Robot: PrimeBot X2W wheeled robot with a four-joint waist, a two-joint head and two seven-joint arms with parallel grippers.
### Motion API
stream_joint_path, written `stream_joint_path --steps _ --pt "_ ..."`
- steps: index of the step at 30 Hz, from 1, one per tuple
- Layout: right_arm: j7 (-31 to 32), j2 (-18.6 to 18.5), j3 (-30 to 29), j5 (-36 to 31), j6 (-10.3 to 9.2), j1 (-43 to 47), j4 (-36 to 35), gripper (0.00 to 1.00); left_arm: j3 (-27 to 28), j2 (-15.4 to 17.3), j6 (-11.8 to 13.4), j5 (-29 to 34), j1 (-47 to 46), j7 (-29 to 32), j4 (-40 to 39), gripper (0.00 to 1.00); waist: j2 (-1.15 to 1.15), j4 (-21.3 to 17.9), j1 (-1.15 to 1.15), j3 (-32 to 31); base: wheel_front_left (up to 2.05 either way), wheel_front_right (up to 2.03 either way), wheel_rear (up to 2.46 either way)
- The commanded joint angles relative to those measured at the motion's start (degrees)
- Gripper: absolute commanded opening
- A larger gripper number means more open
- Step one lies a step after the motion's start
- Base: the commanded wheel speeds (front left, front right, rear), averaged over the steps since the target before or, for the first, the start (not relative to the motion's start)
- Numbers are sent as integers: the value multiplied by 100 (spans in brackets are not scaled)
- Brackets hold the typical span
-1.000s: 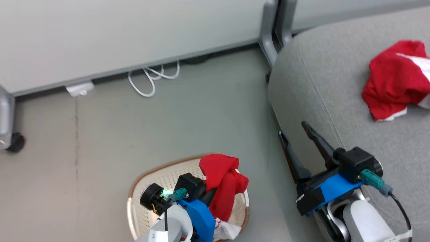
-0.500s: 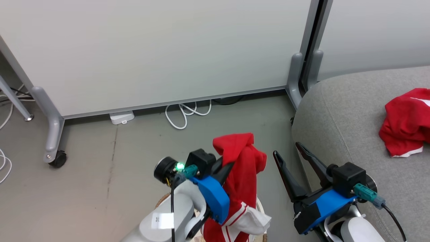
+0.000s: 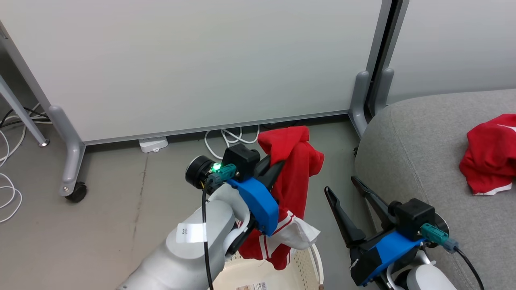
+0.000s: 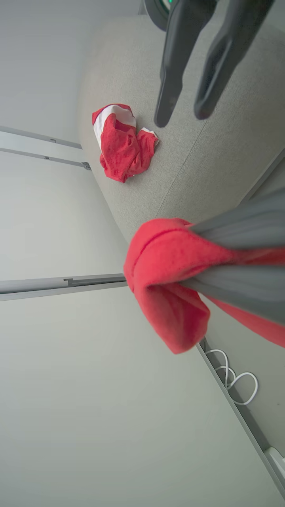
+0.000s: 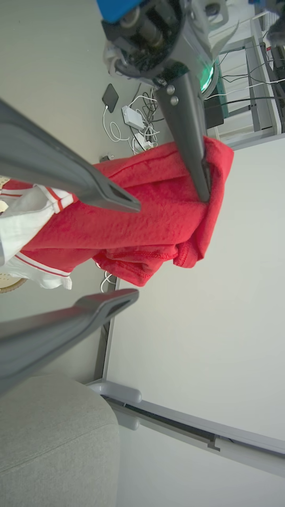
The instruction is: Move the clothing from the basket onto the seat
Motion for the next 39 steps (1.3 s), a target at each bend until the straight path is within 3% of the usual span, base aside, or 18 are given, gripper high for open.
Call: stream_joint_path --steps 1,22,39 --pt "-21 21 -6 34 1 95 -4 100 -45 -2 -4 -48 -120 6 21 0 -1 2 0 -1 0 0 0" --pt "0 177 346 155 1 83 249 100 -751 -3 -4 -745 -591 41 295 0 -1 44 0 40 0 0 0" --pt "-289 367 1736 883 1 -1528 2320 100 -1168 -3 -1 -1045 -775 -11 207 0 -1 210 0 126 0 0 0"
